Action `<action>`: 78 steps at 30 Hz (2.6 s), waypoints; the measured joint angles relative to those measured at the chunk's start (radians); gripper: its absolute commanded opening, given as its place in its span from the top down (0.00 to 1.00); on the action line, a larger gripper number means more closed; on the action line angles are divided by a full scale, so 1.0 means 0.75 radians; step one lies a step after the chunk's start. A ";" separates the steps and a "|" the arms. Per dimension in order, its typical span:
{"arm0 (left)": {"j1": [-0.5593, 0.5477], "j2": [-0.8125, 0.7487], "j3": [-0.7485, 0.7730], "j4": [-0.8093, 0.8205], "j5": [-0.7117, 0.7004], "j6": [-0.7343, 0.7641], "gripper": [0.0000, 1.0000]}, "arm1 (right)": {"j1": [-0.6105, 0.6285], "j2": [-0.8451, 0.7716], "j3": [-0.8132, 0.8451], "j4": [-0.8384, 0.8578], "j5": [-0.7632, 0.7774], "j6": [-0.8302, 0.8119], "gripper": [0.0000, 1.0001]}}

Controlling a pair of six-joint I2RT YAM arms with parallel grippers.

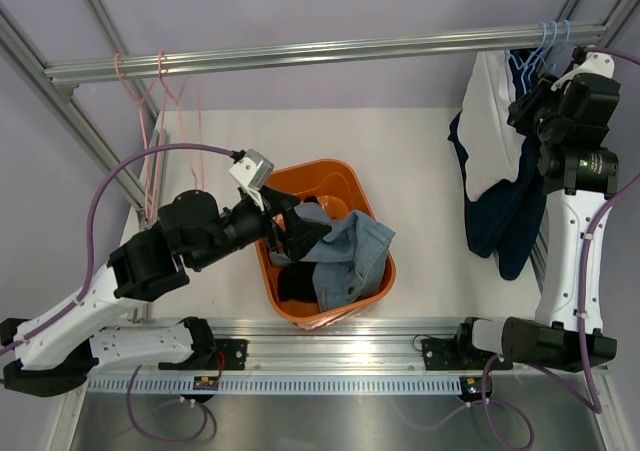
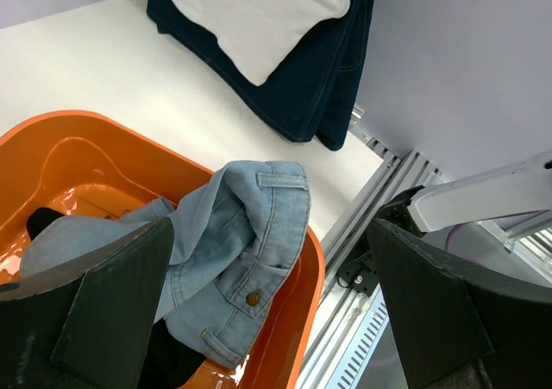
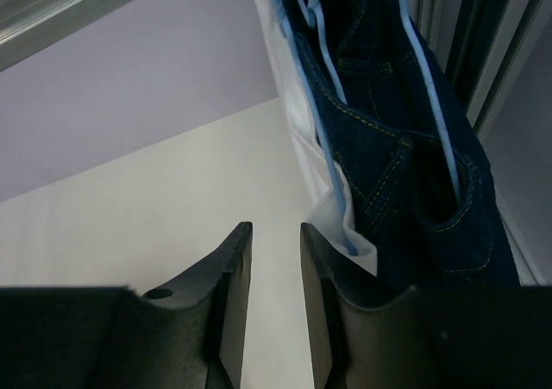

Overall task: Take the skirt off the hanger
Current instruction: Pick up the hanger from the clothesline.

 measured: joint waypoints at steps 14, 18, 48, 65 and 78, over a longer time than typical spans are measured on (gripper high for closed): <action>0.000 0.003 0.001 0.018 0.060 0.049 0.01 | -0.058 0.123 0.054 0.036 0.024 0.002 0.64; 0.000 0.003 0.001 0.018 0.064 0.065 0.01 | -0.067 0.137 0.054 0.044 0.025 0.001 0.64; 0.000 0.020 0.001 0.022 0.068 0.138 0.01 | -0.065 0.318 0.098 0.130 -0.048 -0.087 1.00; 0.001 -0.033 0.001 0.022 0.068 0.090 0.01 | -0.074 0.241 0.321 -0.017 -0.473 -0.045 1.00; 0.001 0.145 0.209 -0.009 0.093 0.042 0.01 | -0.010 -0.116 -0.073 -0.169 -0.743 0.021 1.00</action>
